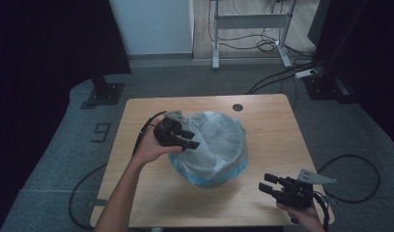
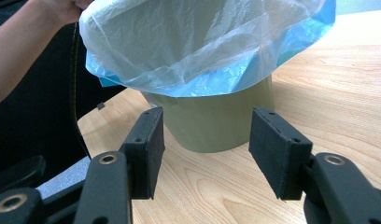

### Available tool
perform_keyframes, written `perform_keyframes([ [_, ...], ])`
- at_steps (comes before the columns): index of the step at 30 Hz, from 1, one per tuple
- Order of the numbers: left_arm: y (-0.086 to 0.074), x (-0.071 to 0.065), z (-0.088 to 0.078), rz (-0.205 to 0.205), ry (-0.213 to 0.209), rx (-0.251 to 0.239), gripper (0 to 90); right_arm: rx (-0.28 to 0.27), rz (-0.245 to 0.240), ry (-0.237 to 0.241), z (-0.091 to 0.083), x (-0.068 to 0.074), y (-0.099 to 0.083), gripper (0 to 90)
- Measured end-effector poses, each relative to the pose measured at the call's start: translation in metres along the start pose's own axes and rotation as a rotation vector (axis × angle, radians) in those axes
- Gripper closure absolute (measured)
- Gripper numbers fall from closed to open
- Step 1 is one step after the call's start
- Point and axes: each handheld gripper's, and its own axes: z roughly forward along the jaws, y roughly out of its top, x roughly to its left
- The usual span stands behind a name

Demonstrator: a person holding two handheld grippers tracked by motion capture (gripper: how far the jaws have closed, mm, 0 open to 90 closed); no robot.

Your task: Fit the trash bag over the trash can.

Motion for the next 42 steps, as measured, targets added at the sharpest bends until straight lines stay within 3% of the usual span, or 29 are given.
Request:
perform_keyframes([
  [5,0.010,0.005,-0.003,0.008,-0.001,0.004,50.1,-0.002,0.004,0.000,0.000,-0.001,0.000,44.3],
  [12,0.025,0.015,0.011,0.008,-0.012,0.059,49.5,0.005,0.009,-0.003,0.001,-0.002,-0.001,44.3],
  [16,0.030,0.017,0.029,0.023,0.018,0.175,54.8,0.006,0.011,-0.002,-0.001,-0.004,-0.002,44.3],
  [21,0.030,0.018,0.039,0.020,0.023,0.230,56.9,0.004,0.016,-0.003,-0.003,-0.005,-0.002,44.3],
  [24,0.030,0.018,0.037,0.015,0.001,0.203,56.2,0.006,0.016,-0.002,-0.003,-0.004,-0.003,44.3],
  [33,0.038,0.021,0.013,0.040,-0.083,0.053,54.1,0.001,0.017,-0.002,-0.004,-0.005,-0.002,44.3],
  [38,0.051,0.022,0.015,0.062,-0.109,0.032,53.1,0.009,0.012,0.000,-0.002,-0.004,-0.002,44.2],
  [42,0.060,0.026,0.024,0.068,-0.116,0.043,53.4,0.010,0.012,0.000,-0.002,-0.004,-0.002,44.2],
])
